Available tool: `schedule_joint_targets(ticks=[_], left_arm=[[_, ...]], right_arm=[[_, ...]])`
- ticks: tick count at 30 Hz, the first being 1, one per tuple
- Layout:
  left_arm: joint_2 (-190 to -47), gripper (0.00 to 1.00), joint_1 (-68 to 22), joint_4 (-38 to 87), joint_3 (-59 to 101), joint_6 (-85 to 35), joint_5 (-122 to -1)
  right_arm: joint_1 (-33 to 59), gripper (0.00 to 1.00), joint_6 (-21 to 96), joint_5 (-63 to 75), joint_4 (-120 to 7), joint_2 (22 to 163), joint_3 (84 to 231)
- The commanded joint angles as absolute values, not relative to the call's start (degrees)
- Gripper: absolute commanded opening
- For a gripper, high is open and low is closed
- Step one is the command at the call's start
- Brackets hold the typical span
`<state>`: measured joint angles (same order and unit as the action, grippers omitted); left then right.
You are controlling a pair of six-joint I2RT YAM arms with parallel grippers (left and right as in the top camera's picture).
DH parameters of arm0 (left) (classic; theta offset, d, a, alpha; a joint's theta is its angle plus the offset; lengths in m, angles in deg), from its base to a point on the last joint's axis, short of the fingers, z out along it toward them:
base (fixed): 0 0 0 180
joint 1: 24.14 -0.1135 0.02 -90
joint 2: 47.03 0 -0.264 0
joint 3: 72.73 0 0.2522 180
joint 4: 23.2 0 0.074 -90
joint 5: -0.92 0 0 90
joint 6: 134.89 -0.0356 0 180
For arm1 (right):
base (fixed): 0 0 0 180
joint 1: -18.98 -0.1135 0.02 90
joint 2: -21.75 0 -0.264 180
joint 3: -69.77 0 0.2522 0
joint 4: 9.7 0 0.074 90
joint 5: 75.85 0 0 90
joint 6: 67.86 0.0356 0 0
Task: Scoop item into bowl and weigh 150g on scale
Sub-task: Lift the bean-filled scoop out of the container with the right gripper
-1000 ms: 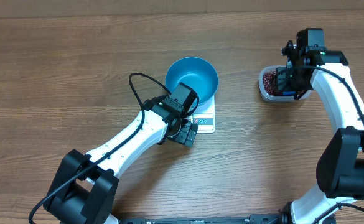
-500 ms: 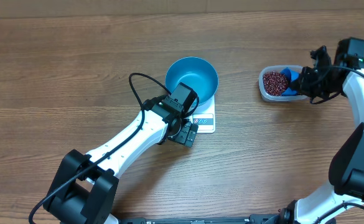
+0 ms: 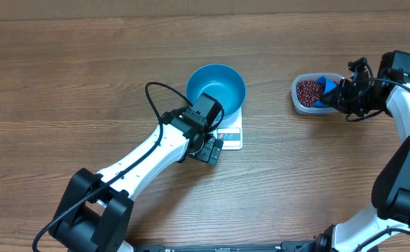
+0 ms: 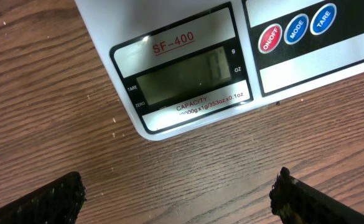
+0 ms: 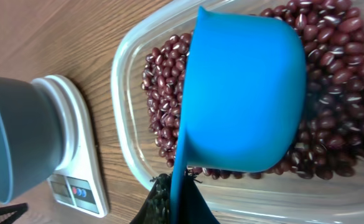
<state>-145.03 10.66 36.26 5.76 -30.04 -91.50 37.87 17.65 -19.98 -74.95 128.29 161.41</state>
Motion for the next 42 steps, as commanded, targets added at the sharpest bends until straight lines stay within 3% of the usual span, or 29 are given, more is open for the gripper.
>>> schedule_joint_targets(ticks=[1,33,42], left_arm=[[-144.0,1.00,10.8,36.5,5.3,-29.7,-92.3],[-144.0,1.00,10.8,36.6,5.3,-29.7,-92.3],[-144.0,0.99,10.8,36.6,5.3,-29.7,-92.5]], right_arm=[[38.0,0.04,17.7,-27.8,-74.4,129.5,160.3],[53.2,0.04,14.0,-47.0,-79.8,129.4,160.7],[53.0,0.04,7.8,-47.0,-91.8,129.4,169.3]])
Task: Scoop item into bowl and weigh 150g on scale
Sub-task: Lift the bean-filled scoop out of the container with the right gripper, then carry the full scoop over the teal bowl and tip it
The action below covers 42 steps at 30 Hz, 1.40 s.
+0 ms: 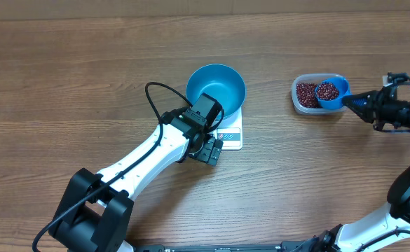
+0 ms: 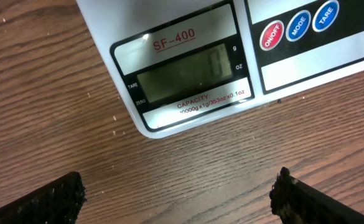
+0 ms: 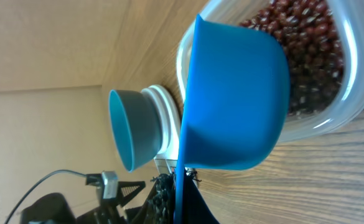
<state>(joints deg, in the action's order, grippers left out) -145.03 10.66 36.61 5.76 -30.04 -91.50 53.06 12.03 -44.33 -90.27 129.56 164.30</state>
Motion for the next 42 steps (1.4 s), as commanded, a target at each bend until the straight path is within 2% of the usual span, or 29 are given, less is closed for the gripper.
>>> schedule_joint_targets(ticks=[1,6,10,21,28,42], left_arm=[[-144.0,1.00,10.8,36.6,5.3,-29.7,-92.5],[-144.0,0.99,10.8,36.6,5.3,-29.7,-92.5],[-144.0,0.99,10.8,36.6,5.3,-29.7,-92.5],[-144.0,1.00,10.8,36.8,5.3,-29.7,-92.5],[-144.0,1.00,10.8,36.8,5.3,-29.7,-92.5],[-144.0,1.00,10.8,36.8,5.3,-29.7,-92.5]], right_arm=[[52.9,0.04,6.3,-47.0,-94.4,129.4,171.3],[50.7,0.04,1.8,-47.0,-102.1,129.4,177.8],[45.6,0.04,0.6,-46.2,-105.3,129.4,182.2],[26.3,0.04,0.6,-44.9,-101.5,129.4,186.7],[15.3,0.04,0.9,-29.2,-94.1,129.4,186.7],[1.7,0.04,-4.2,-5.2,-88.3,129.4,188.6]])
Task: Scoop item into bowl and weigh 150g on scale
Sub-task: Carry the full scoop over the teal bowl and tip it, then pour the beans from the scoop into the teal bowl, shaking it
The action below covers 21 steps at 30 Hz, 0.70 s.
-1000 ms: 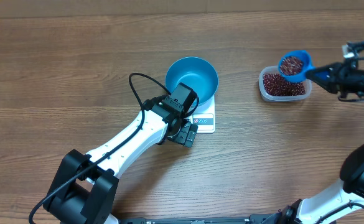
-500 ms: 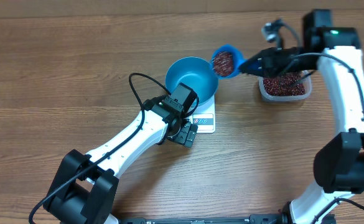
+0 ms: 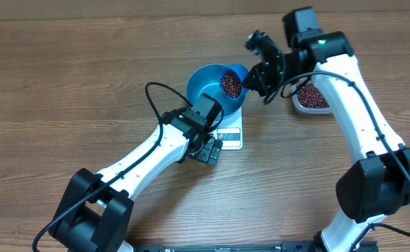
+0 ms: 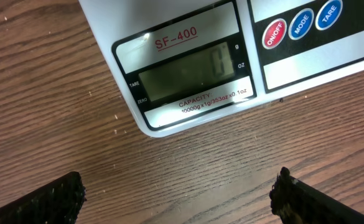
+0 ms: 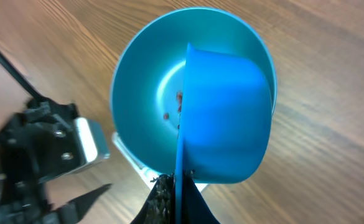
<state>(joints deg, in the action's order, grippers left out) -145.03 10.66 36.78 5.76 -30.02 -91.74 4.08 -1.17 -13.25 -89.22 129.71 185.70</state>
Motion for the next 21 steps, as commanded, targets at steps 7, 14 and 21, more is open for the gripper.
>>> schedule_joint_targets(ticks=[7,14,21], left_arm=[[-144.0,0.99,10.8,36.8,5.3,-29.7,-92.5],[-144.0,0.99,10.8,36.8,5.3,-29.7,-92.5],[-144.0,0.99,10.8,36.8,5.3,-29.7,-92.5]], right_arm=[[-3.3,0.04,-8.6,1.9,-85.7,129.4,189.9],[-4.4,0.04,-13.3,2.8,-87.4,129.4,193.8],[-4.9,0.04,-17.0,5.2,-93.1,129.4,200.1]])
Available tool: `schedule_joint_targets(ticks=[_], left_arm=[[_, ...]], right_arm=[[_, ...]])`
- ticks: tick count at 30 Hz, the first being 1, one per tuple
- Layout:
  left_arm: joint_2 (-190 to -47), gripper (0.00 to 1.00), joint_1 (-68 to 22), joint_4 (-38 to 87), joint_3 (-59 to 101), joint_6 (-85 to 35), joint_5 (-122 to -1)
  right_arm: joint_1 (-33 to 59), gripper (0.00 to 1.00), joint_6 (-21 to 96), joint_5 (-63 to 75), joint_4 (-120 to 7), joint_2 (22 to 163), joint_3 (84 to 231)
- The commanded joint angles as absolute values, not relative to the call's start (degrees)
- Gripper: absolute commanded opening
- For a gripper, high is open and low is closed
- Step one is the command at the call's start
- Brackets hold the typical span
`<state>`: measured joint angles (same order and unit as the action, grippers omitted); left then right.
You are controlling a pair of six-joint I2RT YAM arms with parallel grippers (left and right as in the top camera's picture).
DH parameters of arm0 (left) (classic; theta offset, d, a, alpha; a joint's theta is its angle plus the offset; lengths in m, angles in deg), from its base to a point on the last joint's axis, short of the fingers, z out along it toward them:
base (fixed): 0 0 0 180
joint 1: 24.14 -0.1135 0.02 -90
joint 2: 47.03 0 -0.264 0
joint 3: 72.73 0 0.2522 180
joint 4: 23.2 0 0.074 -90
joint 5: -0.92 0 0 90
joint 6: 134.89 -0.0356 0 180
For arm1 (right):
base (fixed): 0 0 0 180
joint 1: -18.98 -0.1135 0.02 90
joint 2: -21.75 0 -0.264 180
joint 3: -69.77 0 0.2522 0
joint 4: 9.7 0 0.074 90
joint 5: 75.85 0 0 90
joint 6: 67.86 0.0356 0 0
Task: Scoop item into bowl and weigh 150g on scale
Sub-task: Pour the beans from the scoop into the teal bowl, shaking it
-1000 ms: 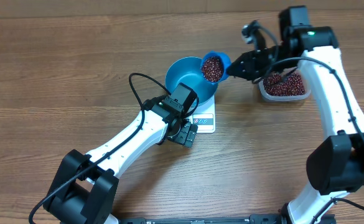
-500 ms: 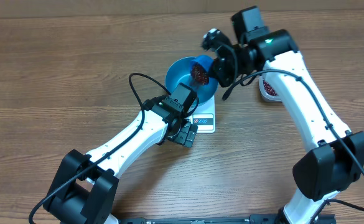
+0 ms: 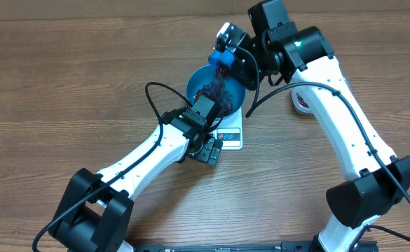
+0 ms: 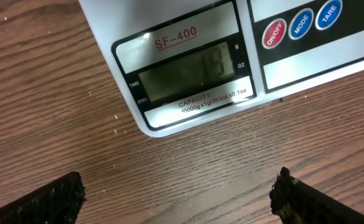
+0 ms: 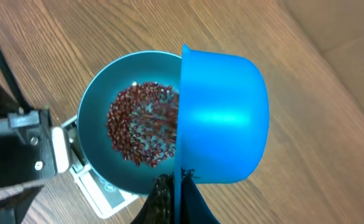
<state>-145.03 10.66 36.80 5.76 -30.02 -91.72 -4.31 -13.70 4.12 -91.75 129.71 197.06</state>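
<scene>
A blue bowl stands on the white scale, with red beans lying inside it. My right gripper is shut on the handle of a blue scoop, which is tipped on its side over the bowl's far rim. Beans stream from it into the bowl. The left gripper hovers open over bare wood just in front of the scale display, whose digits are faint.
The clear bean container sits right of the scale, mostly hidden behind my right arm. The left arm lies diagonally from the near left up to the scale. Its black cable loops beside the bowl.
The scoop was level and full over the bowl's right rim; now it is tipped at the far rim and beans lie in the bowl. The scale's digits have changed. The left gripper has not moved.
The scoop was first down in the bean container at the right. Then it was held full just over the container. After that it was over the bowl, and now it is tipped there with beans in the bowl. The left gripper stayed open by the scale.
</scene>
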Motion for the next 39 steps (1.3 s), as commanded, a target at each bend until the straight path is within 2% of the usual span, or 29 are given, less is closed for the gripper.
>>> schedule_joint_targets(ticks=[1,15,25,29,39], left_arm=[[-144.0,1.00,10.8,36.8,5.3,-29.7,-92.5],[-144.0,1.00,10.8,36.8,5.3,-29.7,-92.5],[-144.0,0.99,10.8,36.8,5.3,-29.7,-92.5],[-144.0,0.99,10.8,36.8,5.3,-29.7,-92.5],[-144.0,1.00,10.8,36.8,5.3,-29.7,-92.5]], right_arm=[[-5.1,0.04,-17.9,5.2,-94.0,129.4,200.4],[-6.5,0.04,-18.9,7.4,-97.1,129.4,200.6],[-7.4,0.04,-18.9,8.7,-94.3,129.4,200.6],[-8.7,0.04,-18.9,15.1,-93.9,129.5,200.6],[-9.6,0.04,-18.0,14.1,-93.9,129.5,200.5]])
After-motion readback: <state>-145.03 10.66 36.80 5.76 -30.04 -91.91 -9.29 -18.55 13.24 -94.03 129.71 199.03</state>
